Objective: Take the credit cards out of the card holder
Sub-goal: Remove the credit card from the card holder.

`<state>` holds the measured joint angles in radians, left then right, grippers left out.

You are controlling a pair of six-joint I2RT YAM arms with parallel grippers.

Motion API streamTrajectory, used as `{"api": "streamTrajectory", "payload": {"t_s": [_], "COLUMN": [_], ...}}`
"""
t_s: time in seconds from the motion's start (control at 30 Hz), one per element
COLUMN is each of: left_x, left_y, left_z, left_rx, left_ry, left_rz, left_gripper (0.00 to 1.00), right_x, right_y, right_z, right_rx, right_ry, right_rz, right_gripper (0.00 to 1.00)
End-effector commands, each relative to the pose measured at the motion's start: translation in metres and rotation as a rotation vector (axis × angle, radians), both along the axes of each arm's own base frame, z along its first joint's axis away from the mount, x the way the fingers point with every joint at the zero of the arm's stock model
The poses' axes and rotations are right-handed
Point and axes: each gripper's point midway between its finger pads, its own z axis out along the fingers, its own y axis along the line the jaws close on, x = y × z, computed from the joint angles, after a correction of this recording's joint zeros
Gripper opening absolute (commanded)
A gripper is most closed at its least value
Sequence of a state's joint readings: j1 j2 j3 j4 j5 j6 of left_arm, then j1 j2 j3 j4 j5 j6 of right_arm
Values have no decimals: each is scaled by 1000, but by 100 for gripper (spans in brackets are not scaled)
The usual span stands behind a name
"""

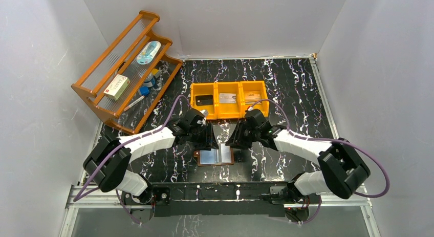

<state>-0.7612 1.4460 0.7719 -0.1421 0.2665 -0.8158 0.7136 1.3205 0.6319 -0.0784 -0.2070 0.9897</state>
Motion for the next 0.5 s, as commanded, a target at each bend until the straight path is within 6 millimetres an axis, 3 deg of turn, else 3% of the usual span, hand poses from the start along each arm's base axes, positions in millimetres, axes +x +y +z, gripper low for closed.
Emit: {"api": "streamTrajectory", "payload": {"t_s": [0.0,0.2,0.47], "left_x": [-2,-5,-9], "left_y": [-1,-5,-5], "left_z": [-3,-9,-27], "left_rx": [-8,-19,34], "left_ry": [23,48,92], "left_rz": [15,0,-60], "left_gripper": [43,42,35], "right_x": [3,-8,-9], "right_y": [12,6,-19], "right_z": [3,-23,-51], "right_rx": [20,-29,-206], "right_ry": [10,82,128], "right_rz": [53,73,29], "right_gripper": [38,33,28]}}
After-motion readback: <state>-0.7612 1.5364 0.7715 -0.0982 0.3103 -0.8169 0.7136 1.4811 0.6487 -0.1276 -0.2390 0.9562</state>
